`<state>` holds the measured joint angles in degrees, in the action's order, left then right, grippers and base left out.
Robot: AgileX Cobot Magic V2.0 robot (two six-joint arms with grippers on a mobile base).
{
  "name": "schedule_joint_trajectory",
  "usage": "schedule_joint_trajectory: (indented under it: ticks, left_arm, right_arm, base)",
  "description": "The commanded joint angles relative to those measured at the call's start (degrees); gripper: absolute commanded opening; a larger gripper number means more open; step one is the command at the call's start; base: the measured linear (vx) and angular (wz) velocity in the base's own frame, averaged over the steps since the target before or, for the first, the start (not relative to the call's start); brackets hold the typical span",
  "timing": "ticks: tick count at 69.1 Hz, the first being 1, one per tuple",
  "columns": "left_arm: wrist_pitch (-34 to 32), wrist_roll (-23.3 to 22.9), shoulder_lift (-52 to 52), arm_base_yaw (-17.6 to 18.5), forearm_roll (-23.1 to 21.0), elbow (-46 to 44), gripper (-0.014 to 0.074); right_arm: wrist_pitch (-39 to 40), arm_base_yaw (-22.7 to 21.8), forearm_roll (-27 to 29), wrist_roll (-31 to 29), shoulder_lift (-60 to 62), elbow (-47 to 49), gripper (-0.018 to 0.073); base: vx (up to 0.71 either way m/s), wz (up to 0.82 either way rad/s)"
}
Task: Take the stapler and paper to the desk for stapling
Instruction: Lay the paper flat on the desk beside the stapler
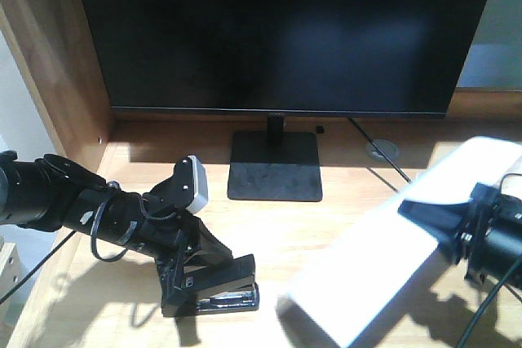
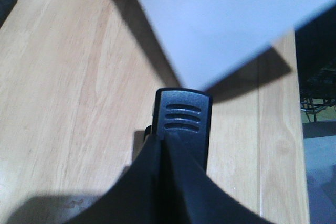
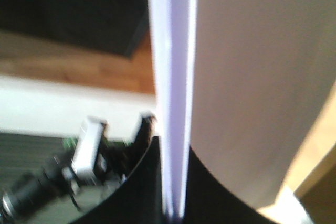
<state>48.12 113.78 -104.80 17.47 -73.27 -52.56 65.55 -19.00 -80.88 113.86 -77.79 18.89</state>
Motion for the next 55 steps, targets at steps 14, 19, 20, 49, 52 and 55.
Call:
schedule_joint_trajectory:
  ticks: [14,19,20,49,52,55]
  left_arm:
    - [2.4,0.1,2.2,0.2,-2.7,-1.4,-0.0006]
    - [2.4,0.1,2.2,0.2,-2.7,-1.4,-0.0006]
    - [2.4,0.1,2.2,0.2,-2.7,-1.4,-0.0006]
    - [2.4,0.1,2.2,0.2,-2.7,-1.4,-0.0006]
    - [2.4,0.1,2.2,0.2,-2.7,-1.4,-0.0006]
    - [2.4,0.1,2.2,0.2,-2.7,-1.4,-0.0006]
  right_arm:
    - [11.6,-0.3,-8.7,0.0,-0.1,1.5,-0.0003]
    - [11.6,-0.3,-12.3,0.4,-0.1,1.5,-0.0003]
    - [11.6,-0.3,-13.0,0.6,-0.1,1.5,-0.0003]
    - [11.6,12.4,-7.6,-0.5,-0.1,1.5,-0.0003]
    - [11.3,14.4,-5.8,-1.2,-0.1,1.5,-0.0003]
    - [10.6,15.8,-4.8,-1.9,-0.1,1.5,-0.0003]
  base:
    - [0.00,0.00]
    - [0.00,0.00]
    - [0.00,0.00]
    - [0.00,0.00]
    - [0.00,0.00]
    - [0.00,0.00]
